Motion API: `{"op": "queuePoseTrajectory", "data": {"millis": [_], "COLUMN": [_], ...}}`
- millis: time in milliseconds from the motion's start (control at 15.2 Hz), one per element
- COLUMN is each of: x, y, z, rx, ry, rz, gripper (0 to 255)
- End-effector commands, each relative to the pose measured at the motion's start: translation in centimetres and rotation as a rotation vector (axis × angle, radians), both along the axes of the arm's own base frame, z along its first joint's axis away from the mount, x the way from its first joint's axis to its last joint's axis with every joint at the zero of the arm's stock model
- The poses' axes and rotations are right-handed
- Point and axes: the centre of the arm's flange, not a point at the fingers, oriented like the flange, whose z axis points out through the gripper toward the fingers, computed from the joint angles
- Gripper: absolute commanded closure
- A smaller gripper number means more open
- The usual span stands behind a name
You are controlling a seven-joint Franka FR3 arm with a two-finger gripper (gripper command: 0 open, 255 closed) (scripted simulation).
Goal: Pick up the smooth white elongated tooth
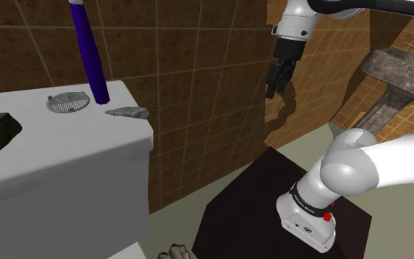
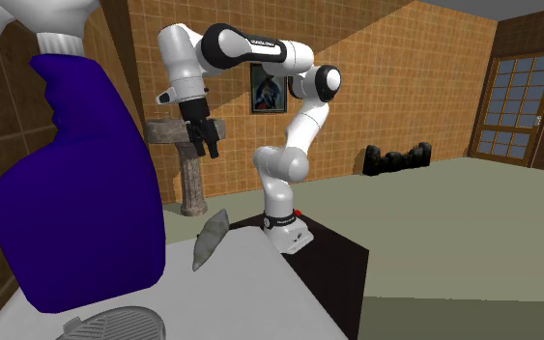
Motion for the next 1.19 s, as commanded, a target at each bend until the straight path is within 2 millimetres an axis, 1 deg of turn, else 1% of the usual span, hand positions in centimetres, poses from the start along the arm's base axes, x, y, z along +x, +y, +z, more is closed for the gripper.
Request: {"op": "queuePoseTrajectory", "data": {"millis": [0, 594, 1122], "x": [0.0, 6.4, 10.8], "y": [0.0, 11.0, 21.4], "z": [0.0, 1.8, 3.0], "rx": [0.0, -0.036, -0.067], "ry": [0.0, 0.012, 0.023], "rz": [0.0, 0.129, 0.244], "gripper": [0, 0, 0]}}
